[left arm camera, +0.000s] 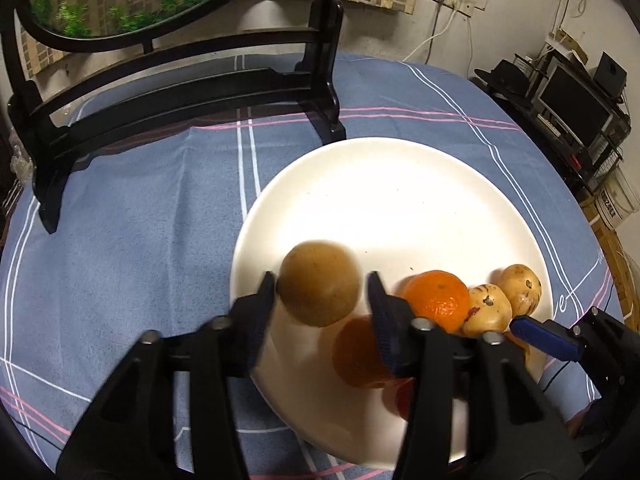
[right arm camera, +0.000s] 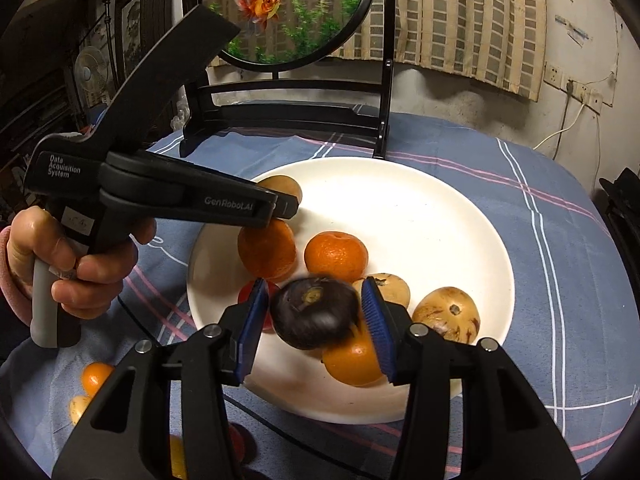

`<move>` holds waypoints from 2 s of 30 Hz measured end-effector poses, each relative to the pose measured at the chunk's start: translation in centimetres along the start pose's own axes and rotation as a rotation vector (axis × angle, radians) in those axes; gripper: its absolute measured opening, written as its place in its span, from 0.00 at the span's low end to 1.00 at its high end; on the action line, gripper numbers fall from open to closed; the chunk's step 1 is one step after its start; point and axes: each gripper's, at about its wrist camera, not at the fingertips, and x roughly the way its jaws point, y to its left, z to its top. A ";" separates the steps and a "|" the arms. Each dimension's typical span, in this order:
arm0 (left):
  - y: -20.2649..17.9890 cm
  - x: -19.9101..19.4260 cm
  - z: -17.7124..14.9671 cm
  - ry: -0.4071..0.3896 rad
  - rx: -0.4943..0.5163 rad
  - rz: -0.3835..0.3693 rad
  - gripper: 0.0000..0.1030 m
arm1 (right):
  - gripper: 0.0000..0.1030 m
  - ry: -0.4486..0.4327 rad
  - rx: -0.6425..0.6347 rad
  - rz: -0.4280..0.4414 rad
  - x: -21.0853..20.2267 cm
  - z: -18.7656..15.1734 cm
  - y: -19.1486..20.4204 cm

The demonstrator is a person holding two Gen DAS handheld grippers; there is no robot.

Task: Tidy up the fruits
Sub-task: 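Move both open tools back over the fruit cluster, then grasp a pale yellow fruit with the left tool while the right tool grasps a yellow-orange fruit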

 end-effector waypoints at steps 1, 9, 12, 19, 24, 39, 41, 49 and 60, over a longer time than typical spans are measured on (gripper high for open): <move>0.0 -0.8 -0.1 -0.035 -0.002 0.019 0.68 | 0.50 0.003 0.001 0.004 -0.1 0.0 0.0; 0.1 -8.9 -2.9 -0.164 -0.018 0.077 0.90 | 0.57 -0.080 0.024 0.014 -5.2 -0.2 0.4; -0.1 -11.9 -6.0 -0.182 -0.012 0.091 0.94 | 0.57 -0.074 0.030 0.023 -6.8 -1.5 1.1; -1.3 -16.2 -16.6 -0.180 -0.041 0.097 0.95 | 0.57 -0.014 0.069 0.064 -10.2 -7.1 2.8; -2.3 -18.2 -23.3 -0.179 -0.049 0.102 0.95 | 0.57 0.011 0.072 0.051 -13.3 -11.0 4.2; -3.2 -18.6 -28.5 -0.157 -0.075 0.058 0.95 | 0.50 0.135 0.263 0.118 -11.6 -14.6 4.0; -3.1 -18.5 -28.5 -0.154 -0.078 0.056 0.95 | 0.48 0.143 0.285 0.136 -11.3 -14.6 3.8; -3.0 -18.3 -28.4 -0.144 -0.077 0.036 0.95 | 0.40 0.148 0.301 0.161 -11.0 -14.6 3.8; -2.5 -16.9 -26.9 -0.114 -0.073 0.036 0.64 | 0.39 -0.028 0.381 0.153 -14.5 -14.9 1.6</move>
